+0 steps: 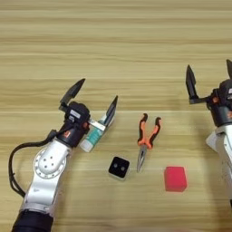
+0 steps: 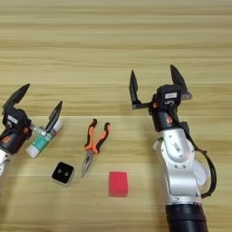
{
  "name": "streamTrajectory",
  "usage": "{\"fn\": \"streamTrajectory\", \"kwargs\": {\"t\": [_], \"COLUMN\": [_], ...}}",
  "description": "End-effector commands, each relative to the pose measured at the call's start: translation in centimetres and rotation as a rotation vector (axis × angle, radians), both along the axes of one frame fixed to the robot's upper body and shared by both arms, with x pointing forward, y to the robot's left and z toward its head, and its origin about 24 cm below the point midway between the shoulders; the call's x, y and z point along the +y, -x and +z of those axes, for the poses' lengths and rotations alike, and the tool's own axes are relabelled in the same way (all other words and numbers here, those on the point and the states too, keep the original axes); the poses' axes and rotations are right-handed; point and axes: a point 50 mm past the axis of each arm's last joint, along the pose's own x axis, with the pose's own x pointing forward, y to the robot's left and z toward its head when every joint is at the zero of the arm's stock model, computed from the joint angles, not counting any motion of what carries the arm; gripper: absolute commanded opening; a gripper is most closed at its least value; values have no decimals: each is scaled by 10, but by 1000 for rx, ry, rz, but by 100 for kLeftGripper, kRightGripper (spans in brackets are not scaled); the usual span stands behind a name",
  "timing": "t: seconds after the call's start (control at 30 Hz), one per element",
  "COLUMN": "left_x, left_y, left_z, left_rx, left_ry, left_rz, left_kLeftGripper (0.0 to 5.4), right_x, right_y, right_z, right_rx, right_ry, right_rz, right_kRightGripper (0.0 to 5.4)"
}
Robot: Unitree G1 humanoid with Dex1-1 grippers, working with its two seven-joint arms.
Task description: Move the objects on the table
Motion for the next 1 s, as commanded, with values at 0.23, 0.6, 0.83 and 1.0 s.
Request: {"fn": "streamTrajectory", "kwargs": {"t": [0.23, 0.6, 0.83, 1.0], "left_x": [0, 11, 24, 33], "left_y": [-19, -38, -33, -18], "left_z": [12, 15, 3, 3], "left_rx": [-26, -2, 170, 298], "left_ry": [-37, 14, 6, 5], "left_rz": [-6, 77, 50, -32], "left_kLeftGripper": [536, 536, 536, 536], "right_x": [9, -10, -14, -13], "right_y": [1, 25, 31, 31], "right_z": [13, 24, 20, 18], "right_rx": [22, 71, 106, 115], "right_ry": [60, 204, 291, 297], "right_rz": [166, 436, 516, 537], "right_kRightGripper": [540, 540, 540, 540]}}
